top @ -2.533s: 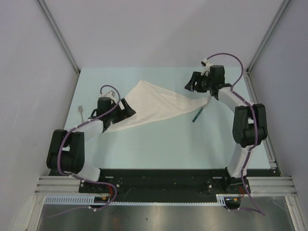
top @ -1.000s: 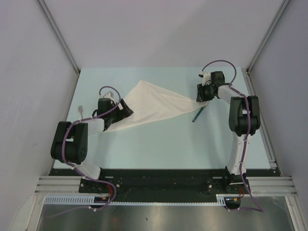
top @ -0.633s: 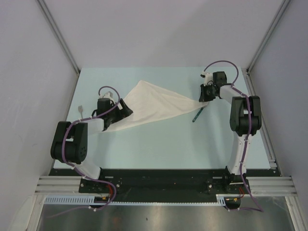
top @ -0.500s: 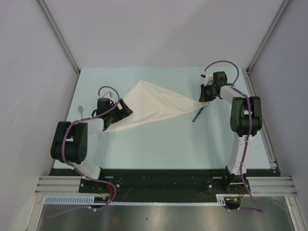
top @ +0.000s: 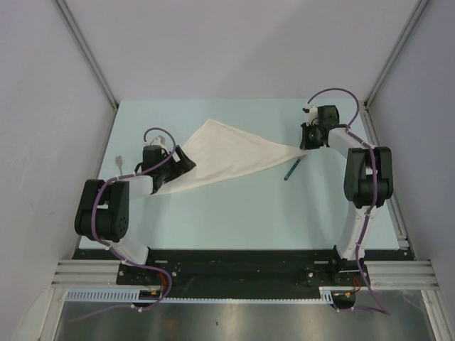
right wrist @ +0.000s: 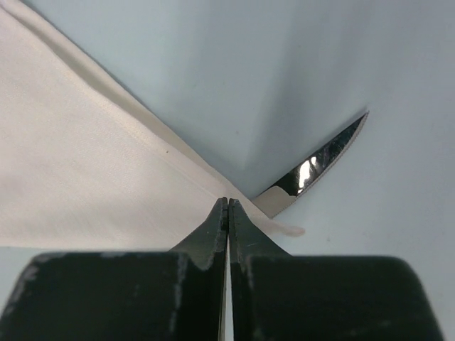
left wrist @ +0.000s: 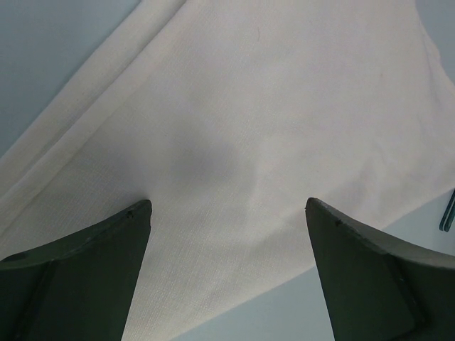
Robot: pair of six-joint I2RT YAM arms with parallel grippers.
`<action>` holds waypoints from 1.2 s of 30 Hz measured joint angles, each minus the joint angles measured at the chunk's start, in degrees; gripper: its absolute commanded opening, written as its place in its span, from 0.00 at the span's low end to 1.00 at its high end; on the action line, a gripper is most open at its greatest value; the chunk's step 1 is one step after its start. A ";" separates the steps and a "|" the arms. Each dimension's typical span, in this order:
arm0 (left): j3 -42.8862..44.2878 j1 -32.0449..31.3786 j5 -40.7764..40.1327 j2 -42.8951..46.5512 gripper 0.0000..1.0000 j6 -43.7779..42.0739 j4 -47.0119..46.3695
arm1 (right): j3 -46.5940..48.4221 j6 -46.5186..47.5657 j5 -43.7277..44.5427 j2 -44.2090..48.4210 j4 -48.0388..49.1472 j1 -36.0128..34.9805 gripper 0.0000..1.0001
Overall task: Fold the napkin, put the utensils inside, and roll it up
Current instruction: Fold the napkin
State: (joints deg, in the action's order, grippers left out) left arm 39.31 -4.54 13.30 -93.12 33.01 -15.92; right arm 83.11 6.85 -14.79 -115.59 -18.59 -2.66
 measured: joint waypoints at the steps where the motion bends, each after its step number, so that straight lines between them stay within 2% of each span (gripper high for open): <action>1: 0.00 0.00 0.00 0.00 0.96 0.04 -0.02 | -0.24 -0.33 0.74 0.22 0.07 0.00 0.00; 12: -0.22 0.11 0.22 0.02 0.96 0.24 -0.46 | -3.43 -2.23 5.44 1.27 0.24 0.00 0.00; 13: -0.22 0.11 0.24 0.02 0.96 0.31 -0.46 | -3.58 -2.32 5.62 1.40 0.24 0.00 0.03; 16: -0.22 0.13 0.24 0.02 0.96 0.48 -0.48 | -3.61 -2.38 6.01 1.73 0.31 0.00 0.29; 19: -0.22 0.13 0.24 0.02 0.96 0.48 -0.48 | -3.61 -2.45 6.34 1.95 0.28 -0.02 0.50; 22: -0.17 0.11 0.24 0.02 0.96 0.44 -0.42 | -3.54 -2.60 6.27 2.19 0.04 -0.24 0.58; 30: 3.02 -2.05 -2.32 2.80 0.97 -1.36 7.93 | -1.95 -7.98 6.40 4.74 -0.92 -0.07 0.61; 36: 7.13 -2.84 -3.26 13.14 1.00 -3.19 15.63 | 3.63 -15.10 8.83 4.31 -3.50 1.33 0.59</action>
State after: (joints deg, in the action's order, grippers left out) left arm 46.44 -7.38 10.04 -79.99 29.82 -0.30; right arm 86.74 -8.25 -5.96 -111.28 -22.09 -1.32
